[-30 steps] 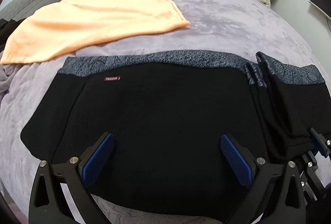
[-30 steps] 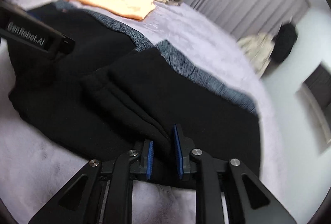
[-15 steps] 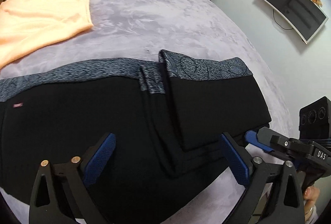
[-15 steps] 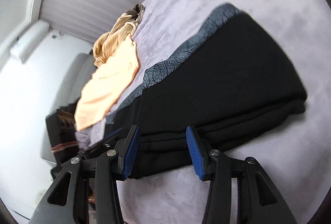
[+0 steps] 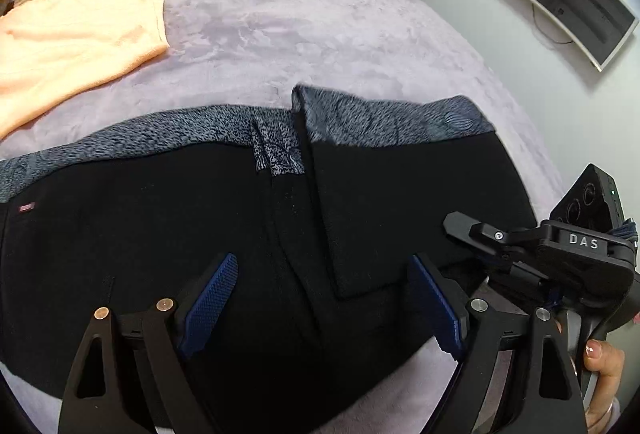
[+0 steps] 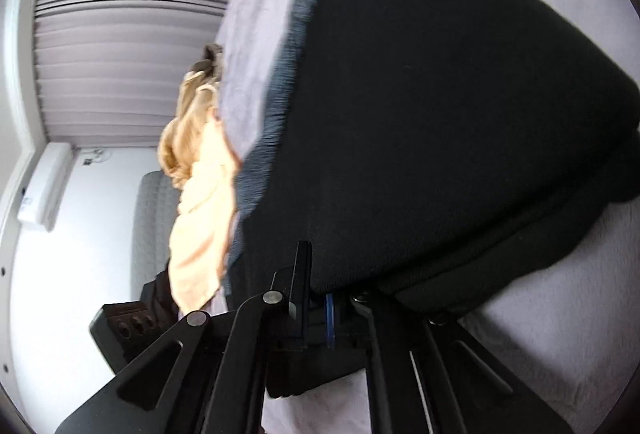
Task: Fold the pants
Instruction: 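Lay the folded leg down with the right gripper and release it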
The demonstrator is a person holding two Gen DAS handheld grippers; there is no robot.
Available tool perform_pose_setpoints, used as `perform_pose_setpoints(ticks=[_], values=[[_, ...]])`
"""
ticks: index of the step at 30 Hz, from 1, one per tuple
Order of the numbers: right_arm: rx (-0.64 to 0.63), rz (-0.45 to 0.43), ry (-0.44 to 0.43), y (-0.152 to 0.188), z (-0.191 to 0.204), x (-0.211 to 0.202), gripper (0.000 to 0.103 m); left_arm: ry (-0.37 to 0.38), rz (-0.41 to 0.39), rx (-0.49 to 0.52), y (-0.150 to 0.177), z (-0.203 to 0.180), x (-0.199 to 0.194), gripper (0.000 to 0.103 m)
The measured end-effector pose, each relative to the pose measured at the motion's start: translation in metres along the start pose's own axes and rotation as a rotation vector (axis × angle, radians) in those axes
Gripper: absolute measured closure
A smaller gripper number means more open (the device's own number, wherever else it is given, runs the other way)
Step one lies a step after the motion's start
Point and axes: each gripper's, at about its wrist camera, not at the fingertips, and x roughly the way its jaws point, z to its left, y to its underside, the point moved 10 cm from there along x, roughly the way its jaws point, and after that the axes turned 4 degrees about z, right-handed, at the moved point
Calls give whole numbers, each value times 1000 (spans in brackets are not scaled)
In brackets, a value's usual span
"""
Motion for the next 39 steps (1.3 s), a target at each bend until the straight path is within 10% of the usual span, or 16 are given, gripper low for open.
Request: perform_pose_setpoints(ticks=[8,13,27,30,39], values=[[-112,51,116,16,-5,8,94,-46,27,-116,9,37,-2,15],[-102,139,-39,49,19,11,44,-82,-14,-131,11,57,-16,15],[148,54,-99,41,0,33,50,-132,-2,-124,31,73,-21,15],[181,58,-137,34,-3,34,90,-138,-8,-101,34,71,-26,15],[-12,102,17,54,-4,52,90,-166,8,-118,29,72,-21,15]])
